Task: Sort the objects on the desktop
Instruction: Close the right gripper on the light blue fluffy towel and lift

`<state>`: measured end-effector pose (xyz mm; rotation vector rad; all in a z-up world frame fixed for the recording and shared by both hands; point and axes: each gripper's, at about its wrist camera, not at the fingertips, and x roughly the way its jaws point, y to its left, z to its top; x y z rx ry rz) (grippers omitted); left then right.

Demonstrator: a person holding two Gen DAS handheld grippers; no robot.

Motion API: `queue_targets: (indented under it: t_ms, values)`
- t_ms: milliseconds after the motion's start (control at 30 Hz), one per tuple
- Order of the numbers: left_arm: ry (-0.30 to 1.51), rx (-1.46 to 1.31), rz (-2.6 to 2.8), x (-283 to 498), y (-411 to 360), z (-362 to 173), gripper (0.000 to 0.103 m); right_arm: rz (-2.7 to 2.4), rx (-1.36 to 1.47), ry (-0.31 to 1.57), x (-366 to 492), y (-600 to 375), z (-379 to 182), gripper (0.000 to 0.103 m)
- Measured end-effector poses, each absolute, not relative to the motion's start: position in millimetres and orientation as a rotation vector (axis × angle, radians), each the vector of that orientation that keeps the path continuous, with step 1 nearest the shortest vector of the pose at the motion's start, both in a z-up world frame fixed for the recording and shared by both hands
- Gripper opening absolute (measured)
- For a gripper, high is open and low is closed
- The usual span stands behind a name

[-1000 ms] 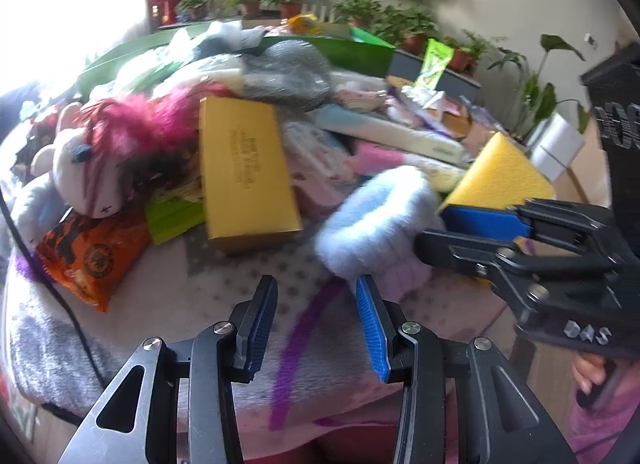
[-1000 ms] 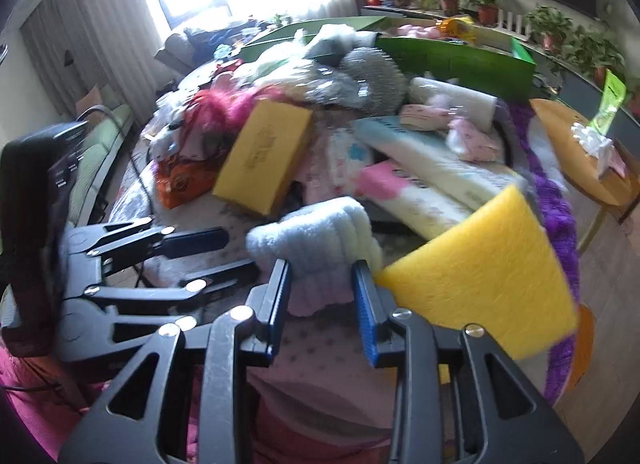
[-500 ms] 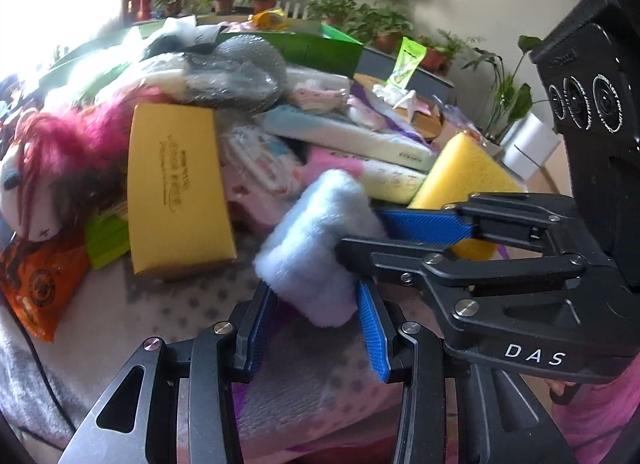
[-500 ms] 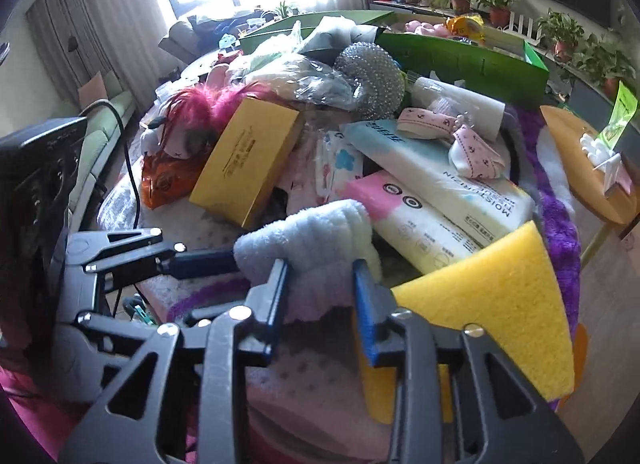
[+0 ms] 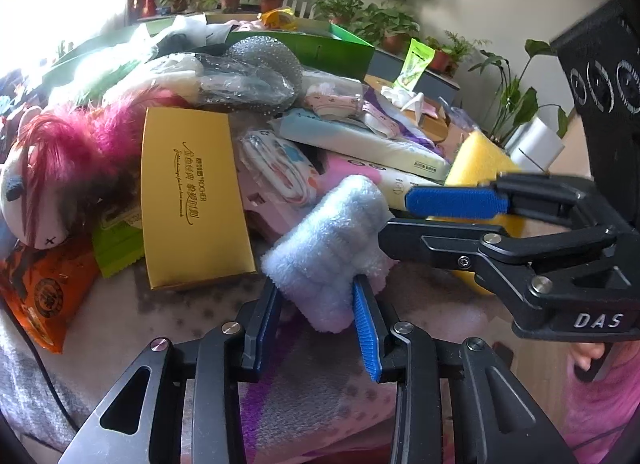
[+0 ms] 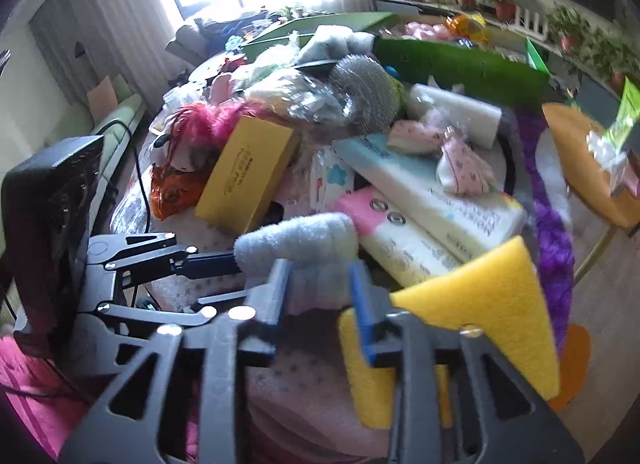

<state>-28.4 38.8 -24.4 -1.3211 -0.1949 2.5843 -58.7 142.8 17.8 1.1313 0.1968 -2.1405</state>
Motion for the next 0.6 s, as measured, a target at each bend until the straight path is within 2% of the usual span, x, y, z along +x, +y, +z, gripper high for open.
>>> queue_targets:
  t_ms: [100, 300, 333, 400, 467, 600]
  values:
    - [-0.184, -1.325, 2.592, -28, 36, -25, 0.036, -2.114, 1.154, 0.251, -66, 136, 18, 0.045]
    - [-0.193, -1.33, 2.597, -29, 31, -25, 0.036, -2.047, 1.222, 0.28, -76, 124, 6, 0.045]
    - [-0.19, -1.331, 2.6, -29, 31, -26, 0.036, -2.041, 1.217, 0.28, -75, 122, 6, 0.044]
    - [-0.184, -1.322, 2.597, -28, 30, -26, 0.036, -2.049, 1.2, 0.304, -71, 118, 5, 0.033]
    - [-0.19, -1.3, 2.586, -26, 30, -23, 0.036, -2.059, 1.184, 0.309, -67, 118, 7, 0.028]
    - [-0.222, -1.246, 2.565, -18, 27, -11, 0.035, -2.108, 1.129, 0.319, -55, 123, 22, 0.025]
